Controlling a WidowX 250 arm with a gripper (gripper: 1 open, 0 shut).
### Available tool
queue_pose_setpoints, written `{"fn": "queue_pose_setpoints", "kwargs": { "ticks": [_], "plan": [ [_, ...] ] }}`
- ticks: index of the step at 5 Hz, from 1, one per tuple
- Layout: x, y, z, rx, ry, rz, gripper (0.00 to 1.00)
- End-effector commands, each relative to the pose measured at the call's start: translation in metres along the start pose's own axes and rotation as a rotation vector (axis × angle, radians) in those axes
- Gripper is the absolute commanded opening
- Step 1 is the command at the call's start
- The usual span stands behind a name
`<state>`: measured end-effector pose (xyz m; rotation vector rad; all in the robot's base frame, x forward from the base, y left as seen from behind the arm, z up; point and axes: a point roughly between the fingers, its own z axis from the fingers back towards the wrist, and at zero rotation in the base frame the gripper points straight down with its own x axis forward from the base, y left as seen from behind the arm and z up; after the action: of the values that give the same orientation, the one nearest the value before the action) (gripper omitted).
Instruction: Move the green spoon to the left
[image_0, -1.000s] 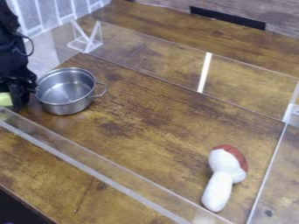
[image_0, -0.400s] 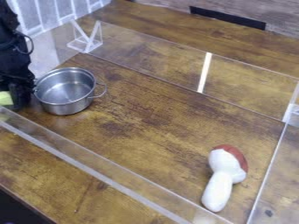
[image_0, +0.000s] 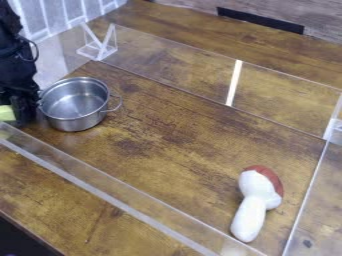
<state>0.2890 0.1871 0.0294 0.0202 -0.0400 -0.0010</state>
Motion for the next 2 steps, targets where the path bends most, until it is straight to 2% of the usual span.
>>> {"fn": "queue_pose_setpoints", "kwargs": {
  "ticks": [1, 2],
  "plan": [
    [0.002, 0.006, 0.014, 0.006, -0.039, -0.022, 0.00],
    [0.012, 0.007, 0.039, 0.040, -0.046, -0.088, 0.00]
  ]
}}
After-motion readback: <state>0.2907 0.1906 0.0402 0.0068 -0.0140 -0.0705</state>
